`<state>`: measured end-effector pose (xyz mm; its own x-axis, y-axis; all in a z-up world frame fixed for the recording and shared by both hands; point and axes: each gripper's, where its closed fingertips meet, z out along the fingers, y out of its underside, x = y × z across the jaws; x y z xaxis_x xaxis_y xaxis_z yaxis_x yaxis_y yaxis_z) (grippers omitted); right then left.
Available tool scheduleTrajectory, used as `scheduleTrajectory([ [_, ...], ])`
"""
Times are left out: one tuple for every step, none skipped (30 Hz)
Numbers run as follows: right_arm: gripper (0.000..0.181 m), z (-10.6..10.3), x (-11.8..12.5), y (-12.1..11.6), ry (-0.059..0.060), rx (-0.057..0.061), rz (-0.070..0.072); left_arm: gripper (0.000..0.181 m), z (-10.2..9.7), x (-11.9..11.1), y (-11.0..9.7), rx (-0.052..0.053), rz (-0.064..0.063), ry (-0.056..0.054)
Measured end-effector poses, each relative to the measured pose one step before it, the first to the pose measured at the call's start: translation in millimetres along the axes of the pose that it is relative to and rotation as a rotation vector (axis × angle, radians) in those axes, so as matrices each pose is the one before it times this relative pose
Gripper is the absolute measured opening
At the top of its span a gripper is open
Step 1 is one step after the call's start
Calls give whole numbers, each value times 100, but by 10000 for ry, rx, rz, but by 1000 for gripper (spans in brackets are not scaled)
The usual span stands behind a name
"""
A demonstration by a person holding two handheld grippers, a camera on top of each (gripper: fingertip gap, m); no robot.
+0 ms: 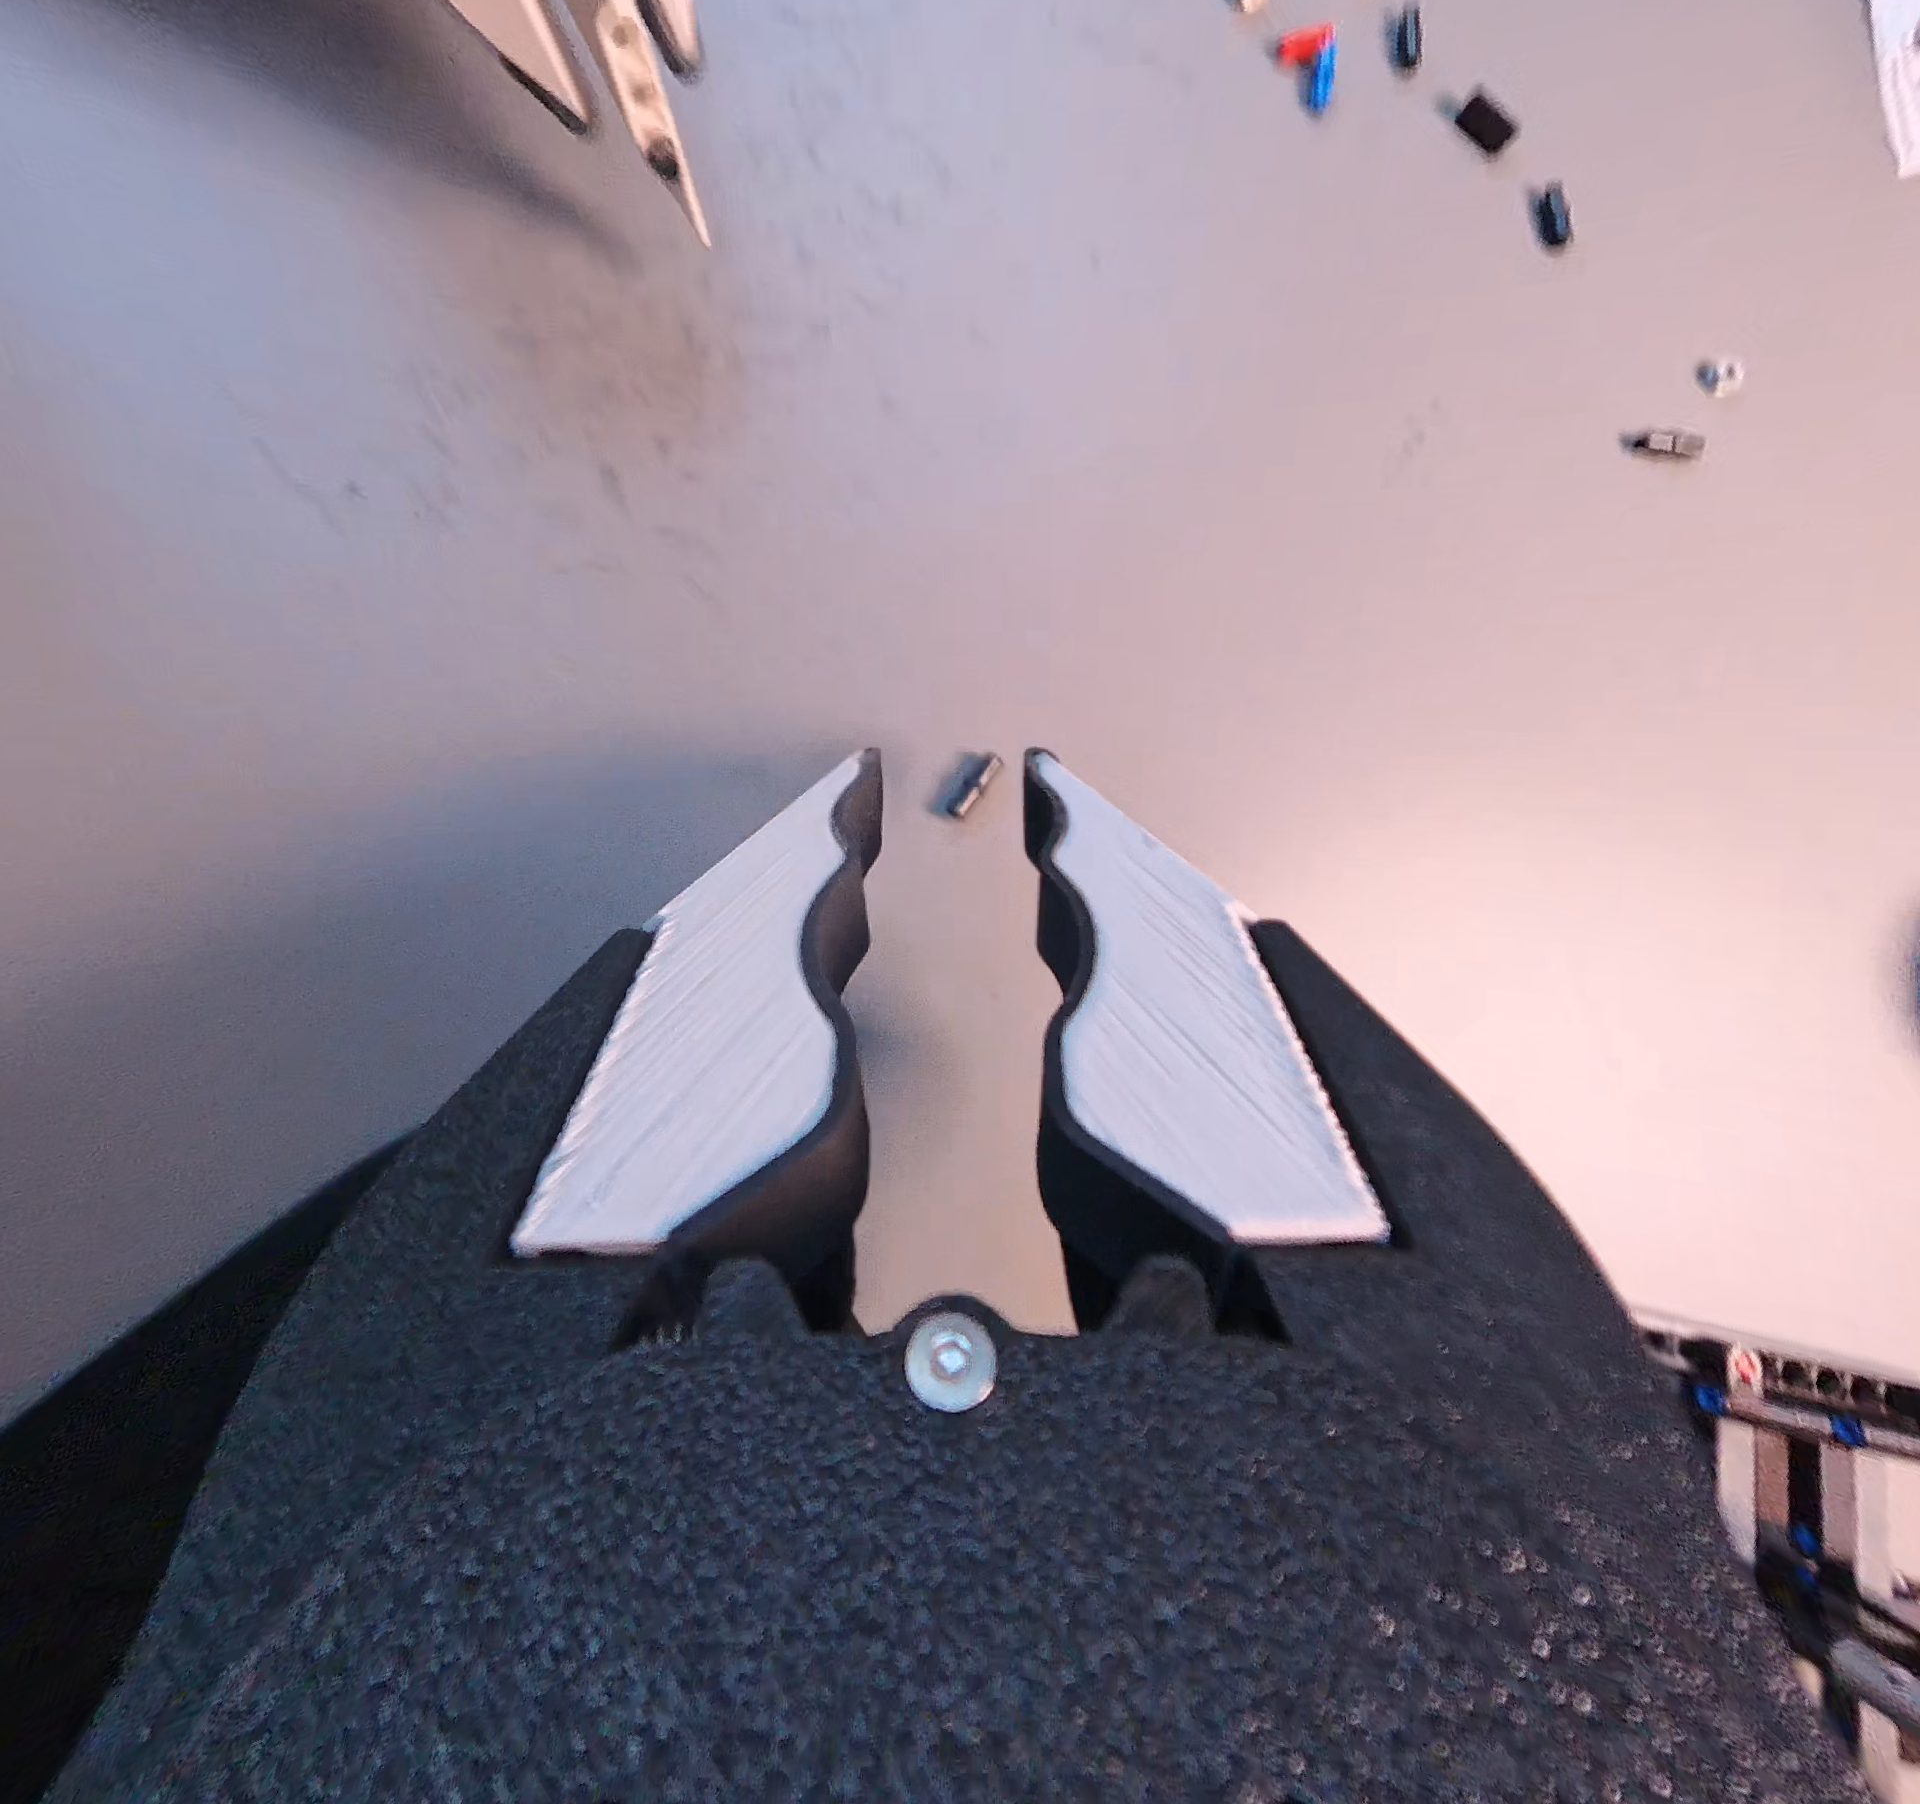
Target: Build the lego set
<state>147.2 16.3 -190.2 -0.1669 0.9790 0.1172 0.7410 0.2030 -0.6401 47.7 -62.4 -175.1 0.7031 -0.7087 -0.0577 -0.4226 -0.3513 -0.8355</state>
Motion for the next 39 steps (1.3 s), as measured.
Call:
scheduleTrajectory([
  [28,111,486,867,133,-278,105,15,37,9,60,-28,14,-4],
  [30,115,339,601,67,-102,117,15,19,1,71,-27,19,-12],
  [29,137,83,424,-54,-15,172,15,5,-2,65,-23,20,-3],
  [29,156,-65,321,-103,-5,159,15,13,-17,39,-13,13,-12],
  [28,163,-56,295,-46,-45,84,15,28,-5,26,-9,-2,-1],
  [27,153,-11,149,16,-9,22,15,38,11,35,-12,-18,18],
  [25,9,-37,-241,-17,171,105,15,69,16,57,-18,-15,26],
  [24,57,16,-145,11,62,82,15,73,33,74,-27,-6,27],
  [24,127,51,-108,40,29,21,15,81,46,82,-31,-3,23],
  [24,196,-58,-105,-30,17,39,15,62,51,46,-17,-2,29],
  [22,198,-144,-137,-84,41,55,15,43,60,28,-12,-3,25],
  [21,151,44,-150,9,65,68,15,23,19,16,-9,2,9],
  [19,67,-23,-70,-68,50,41,15,-5,12,9,-7,2,0],
  [19,50,6,-21,-62,26,39,15,-19,-6,-3,5,-2,0],
  [18,12,7,15,-60,12,51,15,-44,-17,-34,19,-7,-4],
  [18,6,-9,14,-44,-6,39,15,-42,-37,-37,21,-3,-7],
  [17,16,-54,-15,-41,-5,-1,15,-41,-25,-21,15,0,-7],
  [16,22,-79,-12,-38,0,-4,15,-20,5,-22,12,-2,8],
  [15,7,-7,-8,0,1,26,15,-11,22,-11,8,-9,22],
  [12,21,161,-12,68,10,94,15,8,50,-17,12,-11,30],
  [5,42,359,-19,179,6,108,15,22,50,5,6,-18,41],
  [4,27,73,-27,-30,-1,69,15,44,58,22,-2,-28,47],
  [4,14,-1,-23,-61,-12,0,15,29,50,18,0,-29,40],
  [4,29,-5,-41,-4,-16,-79,15,23,50,13,9,-32,39],
  [4,38,-7,-56,84,4,-217,15,13,46,-13,19,-29,33],
  [3,24,-28,-60,117,12,-251,15,-15,46,-21,20,-26,30],
  [3,68,-210,-178,-12,74,-114,15,-13,34,-29,15,-23,23],
  [3,82,-471,-493,-131,216,-124,16,9,34,-17,12,-21,24],
  [3,-10,-402,-769,-12,281,-322,15,5,46,-29,15,-25,31],
  [3,-59,-448,-1101,-36,335,-266,16,37,61,-12,12,-39,50],
  [3,-36,-646,-1493,-200,454,-63,16,22,90,-21,19,-57,82],
  [3,79,-835,-1505,-301,380,-100,16,40,138,-33,30,-79,120],
  [3,245,-803,-1216,-239,157,-317,16,15,138,-68,57,-99,134],
  [3,384,-669,-957,-146,-8,-472,16,0,133,-77,59,-139,146],
  [3,464,-595,-882,-142,-34,-458,16,-15,153,-72,54,-156,176],
  [3,486,-596,-756,-229,-49,-355,16,-17,125,-48,38,-151,153],
  [4,498,-438,-588,-209,-90,-293,16,-35,60,-16,18,-108,103],
  [4,471,-269,-350,-164,-171,-264,16,-30,56,-2,8,-66,76],
  [4,431,-186,-161,-153,-220,-236,16,-25,41,1,4,-50,58],
])
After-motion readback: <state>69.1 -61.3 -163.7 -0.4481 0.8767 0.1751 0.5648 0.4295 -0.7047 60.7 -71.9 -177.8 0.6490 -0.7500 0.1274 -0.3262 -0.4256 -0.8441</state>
